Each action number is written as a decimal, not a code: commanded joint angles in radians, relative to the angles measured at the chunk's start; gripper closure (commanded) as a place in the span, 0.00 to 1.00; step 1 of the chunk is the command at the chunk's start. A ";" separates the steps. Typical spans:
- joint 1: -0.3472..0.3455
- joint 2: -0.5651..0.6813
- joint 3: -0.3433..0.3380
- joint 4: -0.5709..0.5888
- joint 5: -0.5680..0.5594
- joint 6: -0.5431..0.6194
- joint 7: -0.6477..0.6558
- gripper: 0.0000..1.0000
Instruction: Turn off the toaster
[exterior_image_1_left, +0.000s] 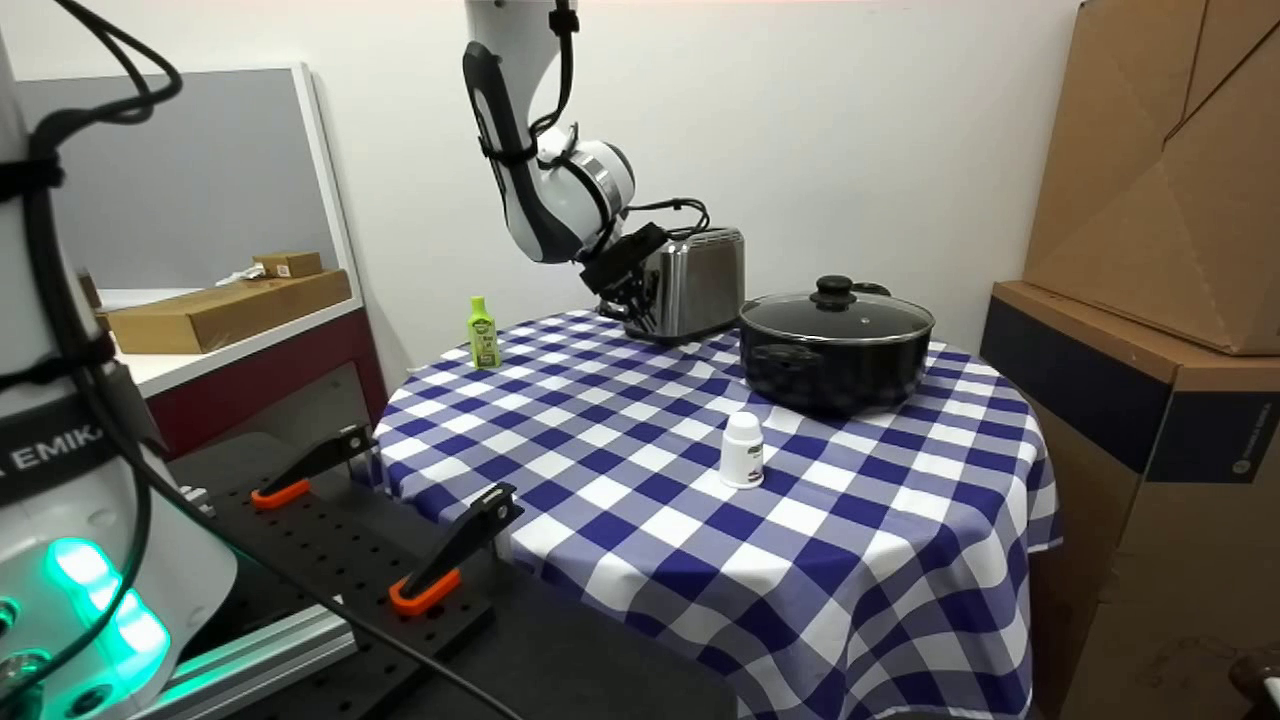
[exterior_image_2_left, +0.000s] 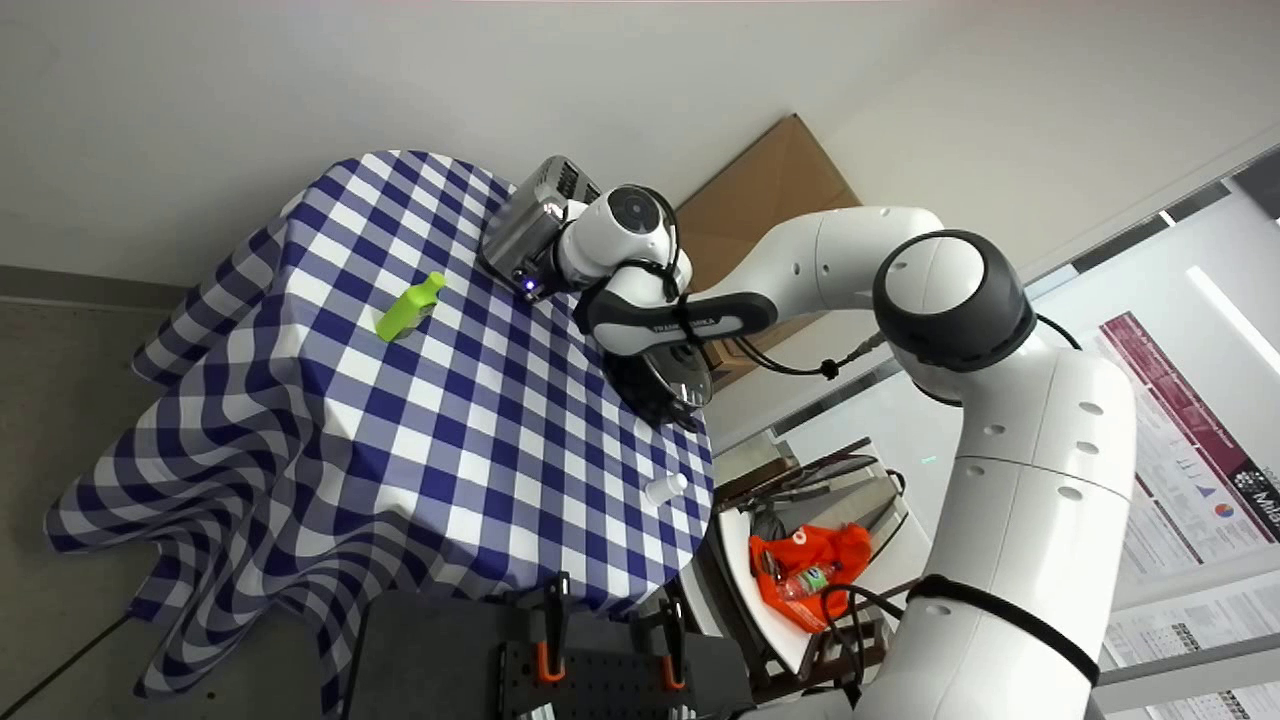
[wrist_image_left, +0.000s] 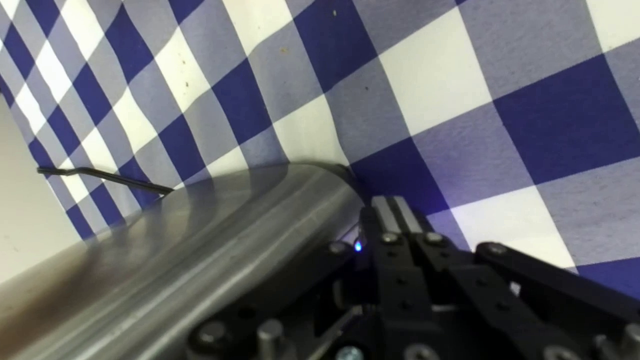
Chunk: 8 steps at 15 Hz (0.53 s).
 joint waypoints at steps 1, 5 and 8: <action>0.011 0.055 -0.002 0.080 -0.005 -0.002 -0.015 1.00; 0.019 0.090 0.004 0.131 -0.005 0.006 -0.017 1.00; 0.024 0.097 0.004 0.136 -0.003 0.006 -0.018 1.00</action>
